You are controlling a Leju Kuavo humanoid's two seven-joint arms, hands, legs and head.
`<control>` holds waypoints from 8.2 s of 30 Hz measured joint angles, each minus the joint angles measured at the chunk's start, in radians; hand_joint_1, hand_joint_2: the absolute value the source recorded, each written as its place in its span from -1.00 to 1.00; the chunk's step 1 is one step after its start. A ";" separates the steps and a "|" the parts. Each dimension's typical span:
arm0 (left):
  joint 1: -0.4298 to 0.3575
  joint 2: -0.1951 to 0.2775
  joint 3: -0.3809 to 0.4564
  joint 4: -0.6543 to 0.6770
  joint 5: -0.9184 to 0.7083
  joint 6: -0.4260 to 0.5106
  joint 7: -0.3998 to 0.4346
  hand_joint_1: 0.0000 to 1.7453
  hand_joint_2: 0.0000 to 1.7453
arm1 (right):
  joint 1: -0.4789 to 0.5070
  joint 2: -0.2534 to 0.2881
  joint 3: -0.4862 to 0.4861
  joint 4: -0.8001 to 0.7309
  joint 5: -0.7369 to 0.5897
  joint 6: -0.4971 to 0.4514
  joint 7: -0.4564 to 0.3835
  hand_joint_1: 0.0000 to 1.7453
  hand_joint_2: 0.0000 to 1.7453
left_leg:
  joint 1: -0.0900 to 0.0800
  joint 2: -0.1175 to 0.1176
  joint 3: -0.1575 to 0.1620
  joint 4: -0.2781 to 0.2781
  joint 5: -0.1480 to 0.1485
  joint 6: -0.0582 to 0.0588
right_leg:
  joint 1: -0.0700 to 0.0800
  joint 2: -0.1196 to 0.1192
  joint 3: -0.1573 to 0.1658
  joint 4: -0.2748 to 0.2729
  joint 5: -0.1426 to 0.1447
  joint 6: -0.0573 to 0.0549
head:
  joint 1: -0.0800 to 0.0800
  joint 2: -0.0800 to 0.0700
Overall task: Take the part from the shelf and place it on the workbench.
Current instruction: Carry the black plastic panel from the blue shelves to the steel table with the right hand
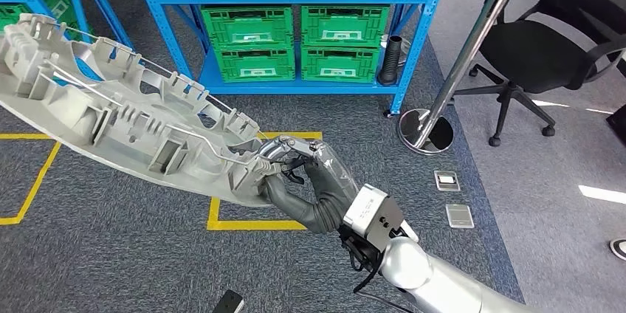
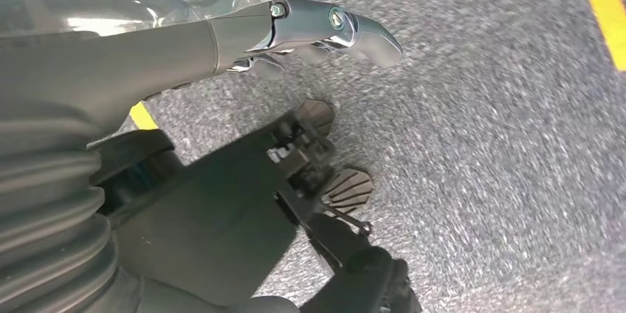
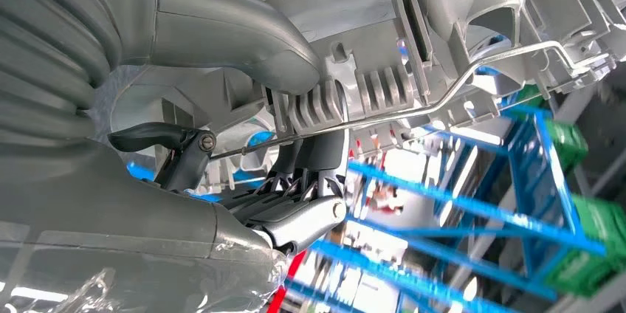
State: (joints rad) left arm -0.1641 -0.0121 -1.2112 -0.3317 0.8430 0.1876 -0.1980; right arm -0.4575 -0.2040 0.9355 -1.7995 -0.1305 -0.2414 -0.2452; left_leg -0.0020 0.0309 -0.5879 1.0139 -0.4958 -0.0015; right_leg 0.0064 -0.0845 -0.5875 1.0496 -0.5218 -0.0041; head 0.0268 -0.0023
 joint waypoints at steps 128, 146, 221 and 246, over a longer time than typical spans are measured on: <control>0.019 -0.004 0.000 0.008 0.015 0.024 -0.028 -1.00 1.00 | 0.115 -0.036 -0.084 -0.039 -0.019 -0.016 0.047 1.00 1.00 | 0.006 -0.043 -0.034 0.014 0.026 0.009 | -0.022 0.076 -0.098 0.224 -0.099 0.025 | 0.005 0.000; 0.020 0.000 -0.001 0.008 0.016 0.028 -0.021 -1.00 1.00 | 0.112 -0.032 -0.082 -0.037 -0.019 -0.013 0.039 1.00 1.00 | 0.023 -0.043 -0.153 0.238 -0.041 -0.059 | -0.024 0.051 0.002 -0.015 0.033 -0.019 | -0.009 0.000; -0.015 0.044 -0.015 0.006 -0.065 -0.022 0.008 -1.00 1.00 | 0.113 -0.023 -0.081 -0.018 0.003 -0.043 0.053 1.00 1.00 | 0.006 -0.053 -0.043 0.022 0.034 0.010 | -0.020 0.078 -0.130 0.266 -0.099 0.023 | 0.007 0.000; 0.007 0.037 -0.013 0.003 -0.045 -0.008 -0.010 -1.00 1.00 | 0.103 -0.020 -0.081 -0.017 -0.013 -0.019 0.054 1.00 1.00 | 0.011 -0.025 -0.045 0.023 0.038 -0.006 | -0.016 0.038 0.011 -0.001 0.003 0.022 | -0.004 0.000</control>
State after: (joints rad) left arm -0.1575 0.0245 -1.2238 -0.3286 0.7981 0.1798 -0.2075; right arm -0.3542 -0.2243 0.8547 -1.8166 -0.1434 -0.2600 -0.1907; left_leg 0.0092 0.0060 -0.6329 1.0369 -0.4578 -0.0077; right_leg -0.0096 -0.0463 -0.5768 1.0487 -0.5185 0.0174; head 0.0230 -0.0023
